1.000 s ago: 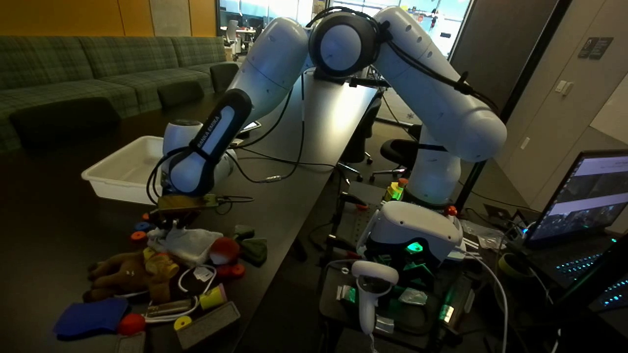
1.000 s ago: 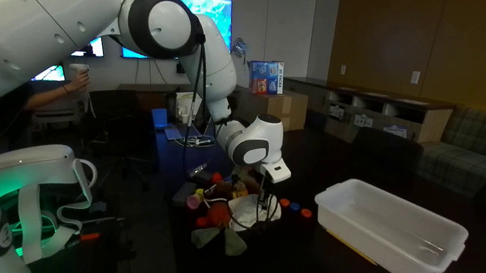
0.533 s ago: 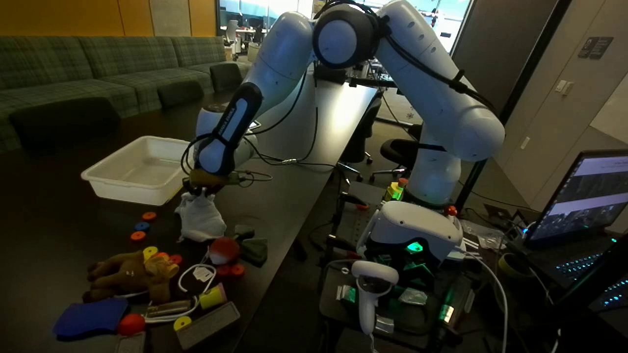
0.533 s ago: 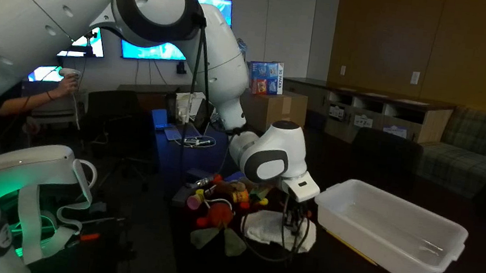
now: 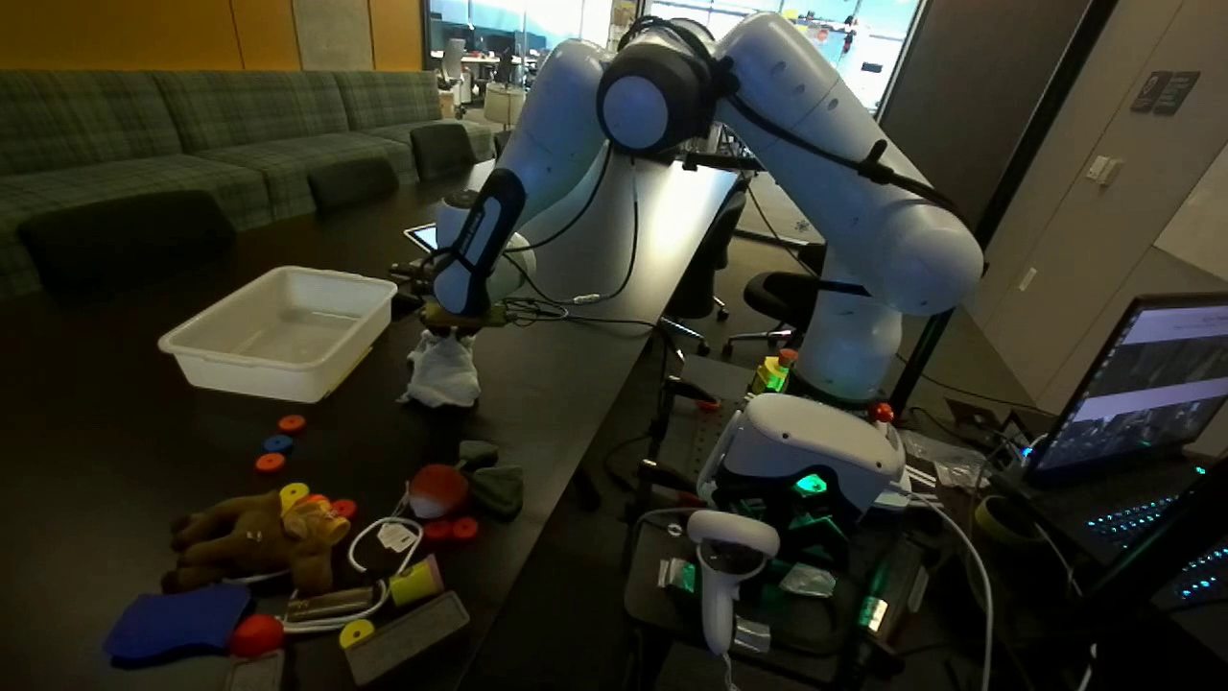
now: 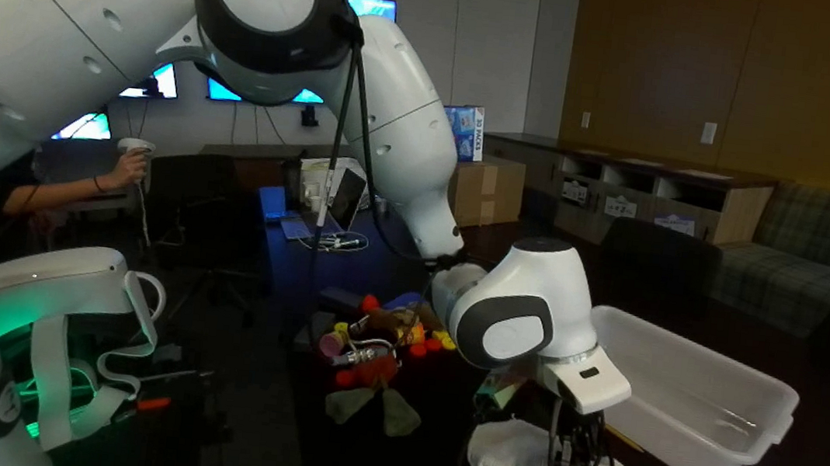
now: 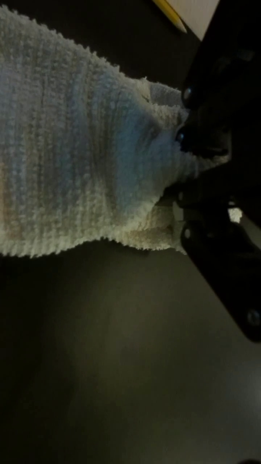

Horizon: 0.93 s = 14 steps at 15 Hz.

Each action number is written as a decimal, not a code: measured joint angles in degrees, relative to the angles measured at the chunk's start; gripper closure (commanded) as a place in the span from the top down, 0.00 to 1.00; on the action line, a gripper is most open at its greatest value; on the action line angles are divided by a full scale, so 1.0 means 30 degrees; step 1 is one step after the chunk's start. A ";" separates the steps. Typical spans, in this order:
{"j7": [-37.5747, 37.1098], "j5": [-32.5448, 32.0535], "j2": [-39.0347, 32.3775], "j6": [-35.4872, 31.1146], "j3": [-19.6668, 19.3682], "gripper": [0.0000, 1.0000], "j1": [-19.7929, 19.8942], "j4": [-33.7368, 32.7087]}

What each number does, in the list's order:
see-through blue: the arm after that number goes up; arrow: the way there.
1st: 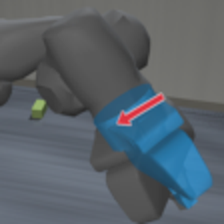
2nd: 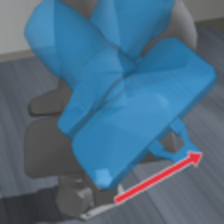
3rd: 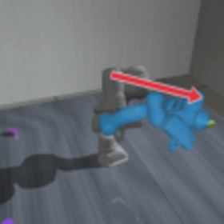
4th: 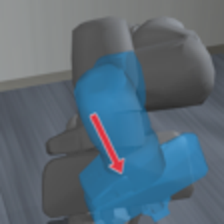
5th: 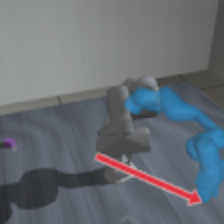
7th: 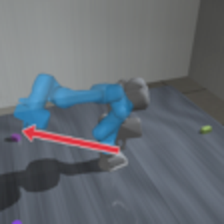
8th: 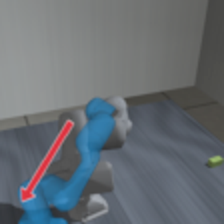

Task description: Use the white cloth to push the objects to the left and put it in the white container

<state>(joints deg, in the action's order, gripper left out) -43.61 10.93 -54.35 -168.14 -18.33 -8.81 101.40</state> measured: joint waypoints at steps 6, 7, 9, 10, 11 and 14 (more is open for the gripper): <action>-0.1178 0.0000 -0.2526 0.0720 -0.0607 0.07 0.0293 -0.3731; -0.1519 0.0000 -0.2952 0.1003 -0.0606 0.07 0.0378 -0.4476; -0.2130 0.0000 -0.3704 0.1662 -0.0582 0.07 0.0570 -0.5920; -0.2411 0.0000 -0.4021 0.2015 -0.0550 0.07 0.0670 -0.6622; -0.2667 0.0000 -0.4296 0.2376 -0.0507 0.07 0.0761 -0.7283; -0.3482 0.0000 -0.5185 0.3223 -0.0443 0.07 0.0887 -0.9197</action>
<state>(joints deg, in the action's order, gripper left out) -54.06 10.93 -69.90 -158.47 -19.66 -6.15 73.81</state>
